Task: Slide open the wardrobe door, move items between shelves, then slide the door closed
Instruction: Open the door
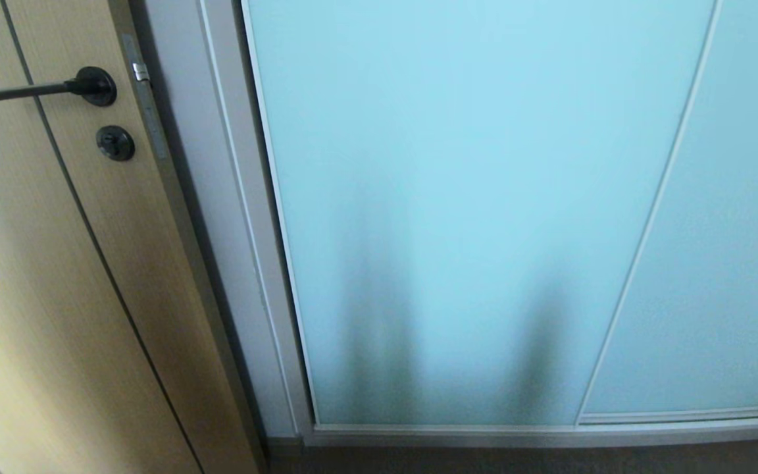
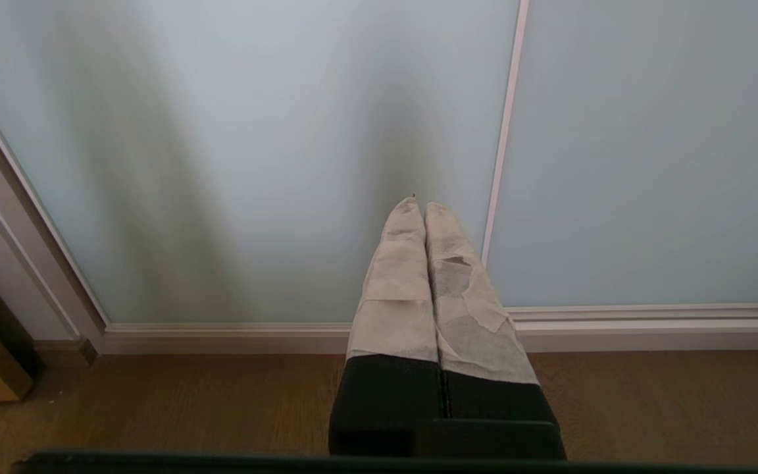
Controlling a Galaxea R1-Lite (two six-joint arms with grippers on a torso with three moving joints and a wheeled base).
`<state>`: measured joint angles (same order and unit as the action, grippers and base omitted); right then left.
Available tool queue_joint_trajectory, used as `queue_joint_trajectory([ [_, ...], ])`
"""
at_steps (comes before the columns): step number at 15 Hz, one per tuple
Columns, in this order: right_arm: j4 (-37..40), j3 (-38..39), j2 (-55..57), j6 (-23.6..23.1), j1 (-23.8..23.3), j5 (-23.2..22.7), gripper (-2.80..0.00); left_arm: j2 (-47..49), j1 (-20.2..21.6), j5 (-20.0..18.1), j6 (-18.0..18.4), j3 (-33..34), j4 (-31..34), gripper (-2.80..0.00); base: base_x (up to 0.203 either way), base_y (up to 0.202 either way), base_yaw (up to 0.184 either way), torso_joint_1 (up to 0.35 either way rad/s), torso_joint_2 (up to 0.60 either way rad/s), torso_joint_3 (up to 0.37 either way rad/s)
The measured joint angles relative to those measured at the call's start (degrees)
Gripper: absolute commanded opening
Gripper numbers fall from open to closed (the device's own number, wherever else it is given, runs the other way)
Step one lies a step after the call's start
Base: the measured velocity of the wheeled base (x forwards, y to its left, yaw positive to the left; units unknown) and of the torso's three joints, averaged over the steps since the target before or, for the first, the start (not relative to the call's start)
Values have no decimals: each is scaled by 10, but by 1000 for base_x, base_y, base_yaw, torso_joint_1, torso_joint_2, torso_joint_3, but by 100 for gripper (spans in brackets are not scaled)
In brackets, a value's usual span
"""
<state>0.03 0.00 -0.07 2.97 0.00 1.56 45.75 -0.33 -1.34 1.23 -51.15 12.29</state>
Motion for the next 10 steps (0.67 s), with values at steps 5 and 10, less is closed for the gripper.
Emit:
queue_joint_trajectory([
  [5, 0, 0, 0, 0, 0, 0, -280, 166, -1, 15, 39, -95, -6, -280, 0, 0, 0, 0, 0, 0],
  [10, 0, 0, 0, 0, 0, 0, -280, 307, -9, 15, 37, -157, -11, -280, 0, 0, 0, 0, 0, 0],
])
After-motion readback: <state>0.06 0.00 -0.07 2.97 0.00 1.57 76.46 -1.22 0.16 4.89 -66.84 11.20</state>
